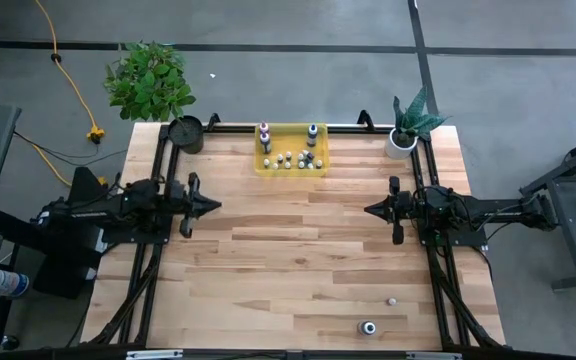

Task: Pick & Place food coloring
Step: Put the small red food coloring bottle into the yellow container

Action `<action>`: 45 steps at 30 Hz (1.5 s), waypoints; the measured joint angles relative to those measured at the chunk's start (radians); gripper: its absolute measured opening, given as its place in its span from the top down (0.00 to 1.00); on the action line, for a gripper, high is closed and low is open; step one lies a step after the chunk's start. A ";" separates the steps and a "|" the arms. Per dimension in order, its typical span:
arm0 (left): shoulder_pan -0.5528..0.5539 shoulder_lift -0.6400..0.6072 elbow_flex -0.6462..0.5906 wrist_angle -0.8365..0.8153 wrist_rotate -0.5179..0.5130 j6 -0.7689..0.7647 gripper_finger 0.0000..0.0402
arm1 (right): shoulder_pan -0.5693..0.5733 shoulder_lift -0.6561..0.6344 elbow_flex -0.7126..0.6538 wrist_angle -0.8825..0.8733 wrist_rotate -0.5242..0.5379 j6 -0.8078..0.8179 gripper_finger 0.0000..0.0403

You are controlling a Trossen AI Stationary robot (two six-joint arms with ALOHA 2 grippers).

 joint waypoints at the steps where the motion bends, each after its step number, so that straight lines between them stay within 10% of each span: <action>1: -0.017 0.000 0.000 -0.017 0.012 0.003 1.00 | 0.000 0.000 0.000 0.000 0.000 0.000 1.00; 45: -0.059 0.053 -0.001 -0.034 -0.049 0.077 1.00 | 0.000 0.000 0.000 -0.001 0.000 0.000 1.00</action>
